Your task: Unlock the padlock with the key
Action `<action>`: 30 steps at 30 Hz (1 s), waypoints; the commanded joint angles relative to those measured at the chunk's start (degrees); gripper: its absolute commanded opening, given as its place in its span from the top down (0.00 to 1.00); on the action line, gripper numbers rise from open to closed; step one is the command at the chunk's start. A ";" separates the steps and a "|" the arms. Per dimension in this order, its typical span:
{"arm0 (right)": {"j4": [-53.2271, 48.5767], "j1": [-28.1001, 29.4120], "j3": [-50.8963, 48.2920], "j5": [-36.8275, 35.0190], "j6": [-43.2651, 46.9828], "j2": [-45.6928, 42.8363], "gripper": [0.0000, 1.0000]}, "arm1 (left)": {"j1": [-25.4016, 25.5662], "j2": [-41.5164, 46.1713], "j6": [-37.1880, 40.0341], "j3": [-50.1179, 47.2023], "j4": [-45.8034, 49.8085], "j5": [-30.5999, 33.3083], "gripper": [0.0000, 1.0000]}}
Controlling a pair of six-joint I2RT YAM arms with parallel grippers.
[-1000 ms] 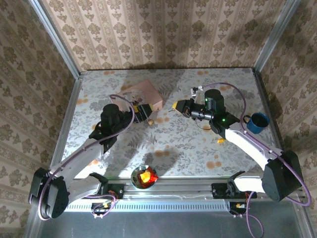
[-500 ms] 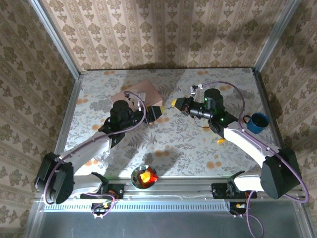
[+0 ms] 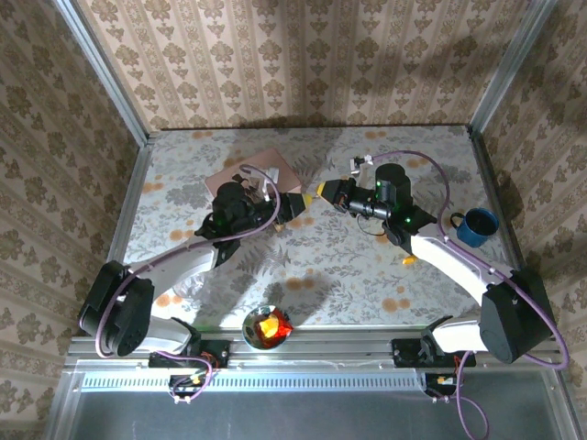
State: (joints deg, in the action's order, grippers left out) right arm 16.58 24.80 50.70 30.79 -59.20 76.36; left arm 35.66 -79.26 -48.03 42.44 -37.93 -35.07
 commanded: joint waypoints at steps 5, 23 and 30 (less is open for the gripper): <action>2.03 0.43 0.37 -0.73 -0.70 0.03 1.00 | 0.20 -1.65 -1.88 2.12 -5.08 -3.38 0.69; 2.31 0.69 0.37 -0.63 -0.70 0.29 1.00 | 0.28 -2.92 -3.27 2.48 -7.36 -4.13 1.00; 1.60 0.76 0.50 -1.13 -0.53 0.18 1.00 | 0.23 -2.19 -2.01 2.05 -7.02 -4.31 1.00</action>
State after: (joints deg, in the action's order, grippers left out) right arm 16.80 24.77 50.70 29.50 -59.20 76.62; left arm 35.59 -81.76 -51.00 42.81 -43.07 -38.37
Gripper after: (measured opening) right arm 0.042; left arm 0.063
